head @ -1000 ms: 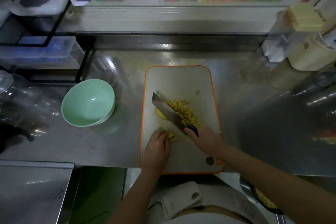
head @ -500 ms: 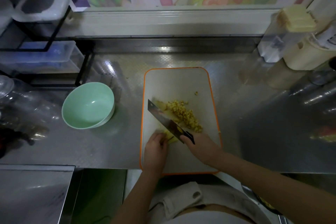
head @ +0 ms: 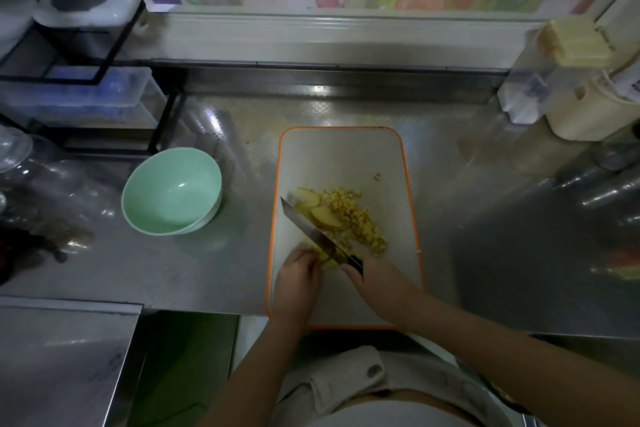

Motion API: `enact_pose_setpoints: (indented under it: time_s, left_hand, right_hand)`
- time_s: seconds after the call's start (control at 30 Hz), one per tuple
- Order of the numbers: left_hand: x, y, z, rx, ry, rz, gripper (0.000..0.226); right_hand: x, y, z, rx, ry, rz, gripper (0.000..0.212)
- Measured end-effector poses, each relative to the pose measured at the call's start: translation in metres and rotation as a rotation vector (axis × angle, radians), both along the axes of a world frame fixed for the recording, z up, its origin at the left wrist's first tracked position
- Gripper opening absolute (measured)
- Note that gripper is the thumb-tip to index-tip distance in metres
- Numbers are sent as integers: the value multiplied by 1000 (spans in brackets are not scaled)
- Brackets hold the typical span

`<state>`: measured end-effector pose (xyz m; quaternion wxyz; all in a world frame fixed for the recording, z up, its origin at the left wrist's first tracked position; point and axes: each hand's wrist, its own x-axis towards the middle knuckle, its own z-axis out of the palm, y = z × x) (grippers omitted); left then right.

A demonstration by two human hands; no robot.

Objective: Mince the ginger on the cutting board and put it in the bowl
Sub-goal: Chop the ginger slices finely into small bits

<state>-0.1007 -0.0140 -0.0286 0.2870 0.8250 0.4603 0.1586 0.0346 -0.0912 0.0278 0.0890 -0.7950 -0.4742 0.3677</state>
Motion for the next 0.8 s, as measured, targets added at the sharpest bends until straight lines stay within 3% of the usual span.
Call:
enact_pose_setpoints:
  time_s: [0.37, 0.53, 0.8]
  left_hand:
    - [0, 0, -6, -13, 3, 4, 18]
    - [0, -3, -7, 8, 20, 13, 16]
    - [1, -4, -3, -48, 26, 50, 25]
  right_hand:
    - [-4, 2, -19, -3, -28, -19, 42]
    - [15, 6, -25, -6, 67, -46, 44]
    - [21, 2, -23, 41, -46, -4, 41]
